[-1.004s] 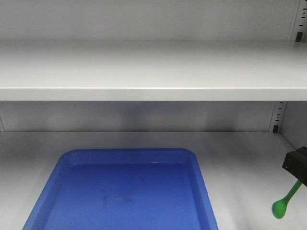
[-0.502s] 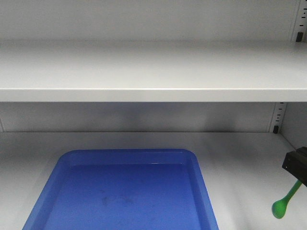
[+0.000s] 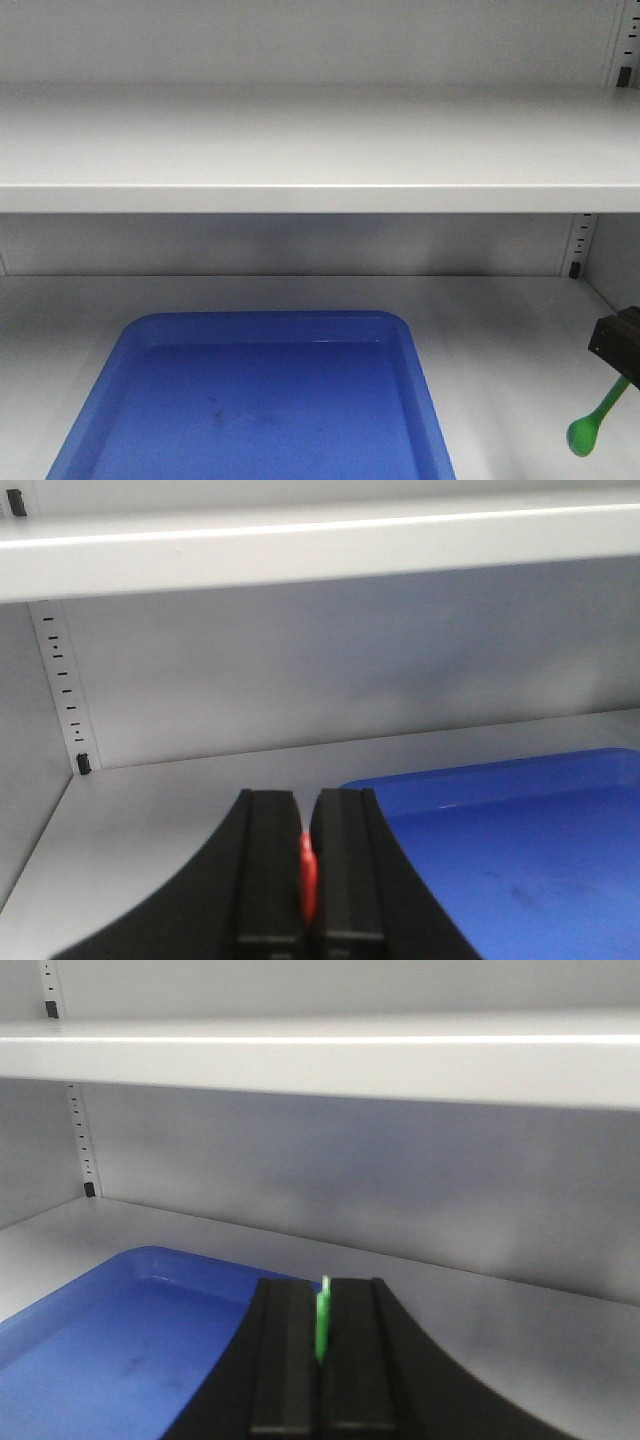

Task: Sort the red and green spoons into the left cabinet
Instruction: 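Position the base in front of the blue tray on the cabinet shelf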

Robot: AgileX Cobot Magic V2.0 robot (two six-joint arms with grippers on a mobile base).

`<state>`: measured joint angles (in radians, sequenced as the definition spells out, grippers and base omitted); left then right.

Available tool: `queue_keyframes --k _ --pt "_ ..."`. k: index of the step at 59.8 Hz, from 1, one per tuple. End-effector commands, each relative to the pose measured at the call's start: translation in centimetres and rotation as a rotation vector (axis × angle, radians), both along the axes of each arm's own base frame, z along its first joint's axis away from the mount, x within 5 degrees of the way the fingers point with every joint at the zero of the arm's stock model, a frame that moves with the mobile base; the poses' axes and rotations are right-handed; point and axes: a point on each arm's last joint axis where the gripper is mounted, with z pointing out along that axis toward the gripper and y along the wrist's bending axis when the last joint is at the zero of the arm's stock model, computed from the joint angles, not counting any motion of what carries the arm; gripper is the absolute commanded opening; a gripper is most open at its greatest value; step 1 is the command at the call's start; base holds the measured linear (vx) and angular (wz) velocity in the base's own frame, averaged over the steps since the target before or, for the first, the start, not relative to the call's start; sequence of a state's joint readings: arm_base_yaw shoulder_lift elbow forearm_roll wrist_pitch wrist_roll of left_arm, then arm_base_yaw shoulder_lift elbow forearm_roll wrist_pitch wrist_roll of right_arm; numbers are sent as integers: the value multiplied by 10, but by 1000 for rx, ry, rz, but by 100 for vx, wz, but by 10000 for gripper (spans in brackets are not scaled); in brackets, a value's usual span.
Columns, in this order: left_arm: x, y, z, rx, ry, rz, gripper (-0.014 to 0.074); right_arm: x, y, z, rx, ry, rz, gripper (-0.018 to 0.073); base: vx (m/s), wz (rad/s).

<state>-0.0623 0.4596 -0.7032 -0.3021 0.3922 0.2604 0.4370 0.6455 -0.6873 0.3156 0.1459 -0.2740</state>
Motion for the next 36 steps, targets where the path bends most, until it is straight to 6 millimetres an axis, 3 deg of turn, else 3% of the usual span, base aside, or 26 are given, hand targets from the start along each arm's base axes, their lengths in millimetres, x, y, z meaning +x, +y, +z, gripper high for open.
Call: queue_keyframes --k 1,36 --pt "0 2 17 -19 -110 17 -3 -1 -3 18 50 -99 -25 -3 0 0" --pt "0 2 17 -4 -120 20 -3 -1 -3 18 50 -99 -25 -3 0 0"
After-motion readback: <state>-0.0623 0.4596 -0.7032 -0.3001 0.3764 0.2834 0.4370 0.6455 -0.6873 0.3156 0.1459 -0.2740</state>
